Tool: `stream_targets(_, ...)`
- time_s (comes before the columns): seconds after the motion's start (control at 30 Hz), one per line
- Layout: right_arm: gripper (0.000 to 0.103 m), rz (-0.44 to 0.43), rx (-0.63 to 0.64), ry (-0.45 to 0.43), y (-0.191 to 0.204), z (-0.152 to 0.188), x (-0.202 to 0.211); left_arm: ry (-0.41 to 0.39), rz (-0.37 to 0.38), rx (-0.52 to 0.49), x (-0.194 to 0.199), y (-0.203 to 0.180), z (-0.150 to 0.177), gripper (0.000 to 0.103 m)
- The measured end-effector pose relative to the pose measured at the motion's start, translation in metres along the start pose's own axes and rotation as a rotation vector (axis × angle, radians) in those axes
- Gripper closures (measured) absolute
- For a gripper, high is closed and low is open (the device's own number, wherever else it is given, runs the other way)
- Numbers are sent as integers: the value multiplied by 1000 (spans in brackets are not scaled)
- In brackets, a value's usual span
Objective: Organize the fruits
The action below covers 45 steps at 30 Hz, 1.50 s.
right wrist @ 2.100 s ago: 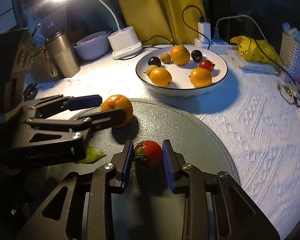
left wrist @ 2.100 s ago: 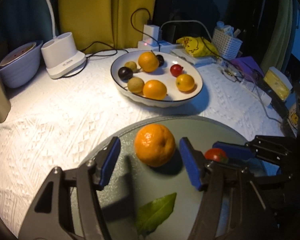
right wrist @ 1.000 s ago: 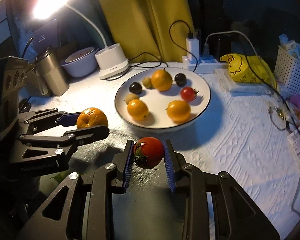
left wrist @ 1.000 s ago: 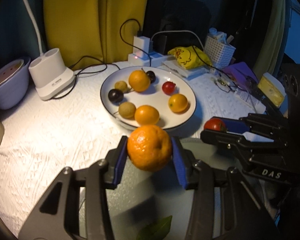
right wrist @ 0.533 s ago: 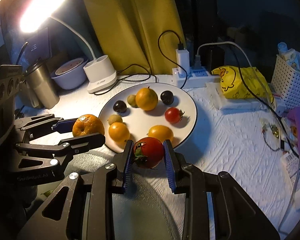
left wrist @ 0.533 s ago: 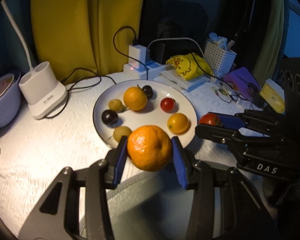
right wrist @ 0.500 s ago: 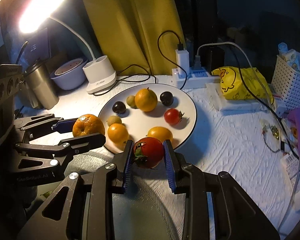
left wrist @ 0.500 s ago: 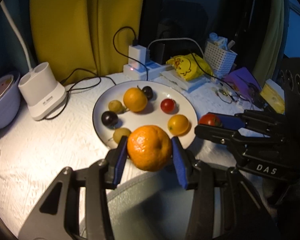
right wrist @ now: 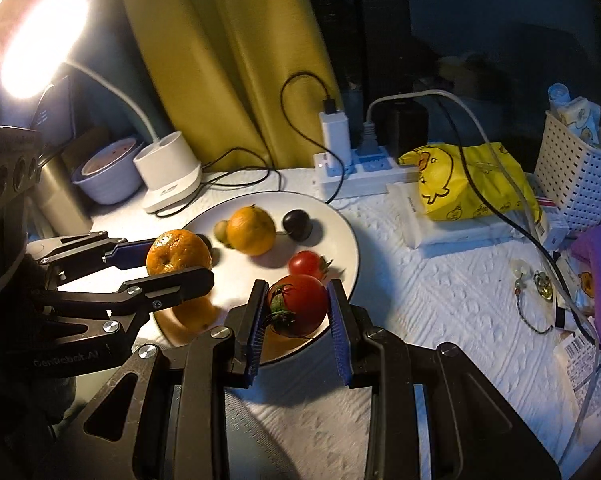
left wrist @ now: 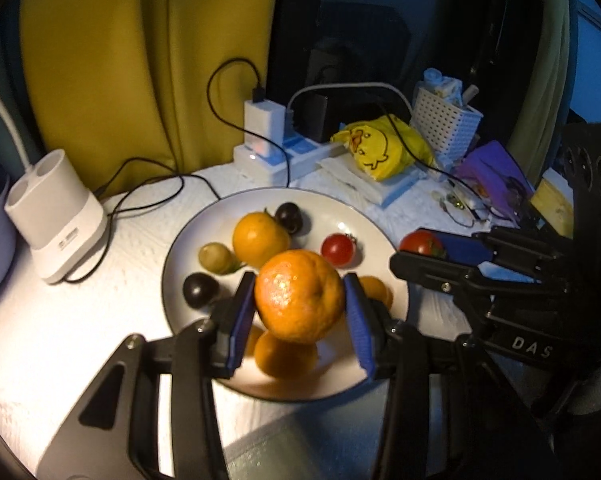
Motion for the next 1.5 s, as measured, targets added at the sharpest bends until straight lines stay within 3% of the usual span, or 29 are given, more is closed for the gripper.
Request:
stream_targets(0.6, 71, -5, -34, 9, -16, -2, -28, 63, 12, 62, -32, 9, 4, 58)
stream_targets(0.93, 65, 17, -35, -6, -17, -3, -23, 20, 16, 70, -11, 10, -2, 54)
stream_targets(1.33, 65, 23, -30, -38, -2, -6, 3, -30, -6, 88, 29, 11, 2, 52)
stream_targets(1.5, 65, 23, -20, -48, 9, -3, 16, -54, -9, 103, 49, 13, 6, 47)
Point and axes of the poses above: each gripper's, at about its wrist camera, not at the fingertips, and x roughly against the way its jaws point, y to its left, z to its underside, the point moved 8 cm from there along -x, roughly the way its jaws point, and after that the axes turned 4 degrees about x, right-handed, at the moved point
